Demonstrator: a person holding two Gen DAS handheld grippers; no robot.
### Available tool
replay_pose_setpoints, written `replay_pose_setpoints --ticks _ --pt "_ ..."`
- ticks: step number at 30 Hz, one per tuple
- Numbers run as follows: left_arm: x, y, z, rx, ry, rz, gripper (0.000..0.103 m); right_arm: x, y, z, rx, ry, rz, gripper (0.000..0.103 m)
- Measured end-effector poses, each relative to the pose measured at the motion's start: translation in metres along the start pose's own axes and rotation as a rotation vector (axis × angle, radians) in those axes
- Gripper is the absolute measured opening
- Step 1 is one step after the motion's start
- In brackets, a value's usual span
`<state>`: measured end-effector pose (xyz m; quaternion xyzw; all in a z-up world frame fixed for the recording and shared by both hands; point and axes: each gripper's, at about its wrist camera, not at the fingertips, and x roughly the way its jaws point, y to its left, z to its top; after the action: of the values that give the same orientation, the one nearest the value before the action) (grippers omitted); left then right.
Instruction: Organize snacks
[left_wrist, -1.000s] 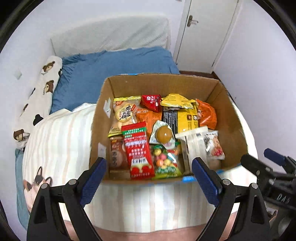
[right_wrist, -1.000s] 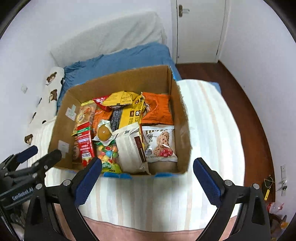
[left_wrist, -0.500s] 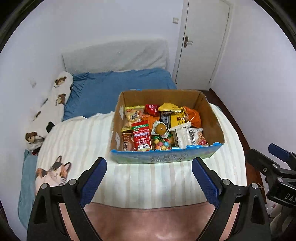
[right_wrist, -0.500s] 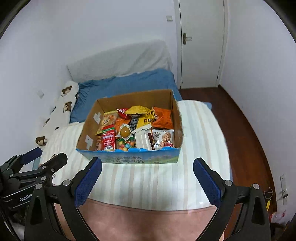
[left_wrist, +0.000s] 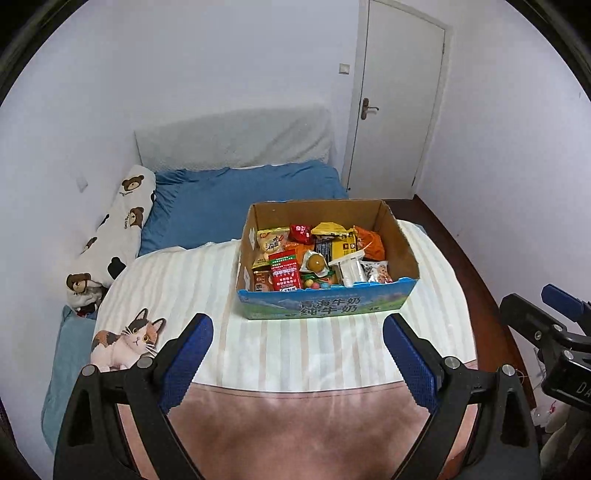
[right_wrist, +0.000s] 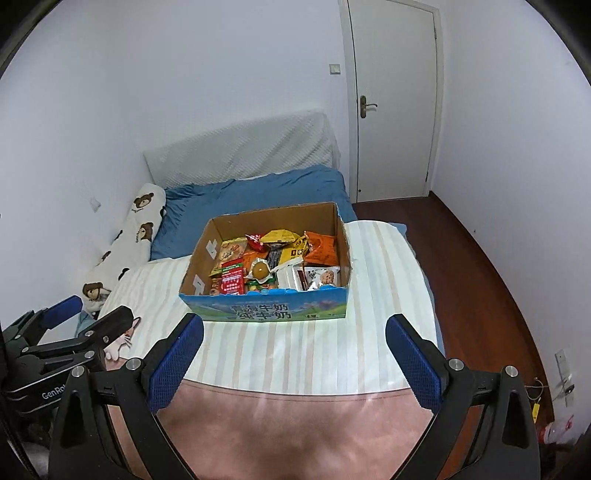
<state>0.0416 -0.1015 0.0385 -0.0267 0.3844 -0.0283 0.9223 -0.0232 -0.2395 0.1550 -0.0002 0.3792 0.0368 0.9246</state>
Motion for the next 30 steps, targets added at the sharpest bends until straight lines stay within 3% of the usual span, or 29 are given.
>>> replay_pose_setpoints --ticks 12,14,16,30 --pt "-0.005 0.001 -0.002 -0.017 -0.014 0.004 0.095 -0.013 0.004 0.000 -0.006 -0.026 -0.007 0.102" --pt "0.000 0.000 0.000 -0.019 -0.010 0.003 0.095 -0.007 0.003 0.000 -0.001 -0.021 -0.013 0.102" --pt "0.005 0.000 0.003 -0.017 -0.008 0.012 0.103 -0.001 0.002 0.001 0.003 -0.020 -0.024 0.102" --pt "0.078 -0.005 0.026 -0.010 0.046 0.062 0.103 0.069 -0.015 0.028 0.064 0.014 -0.068 0.103"
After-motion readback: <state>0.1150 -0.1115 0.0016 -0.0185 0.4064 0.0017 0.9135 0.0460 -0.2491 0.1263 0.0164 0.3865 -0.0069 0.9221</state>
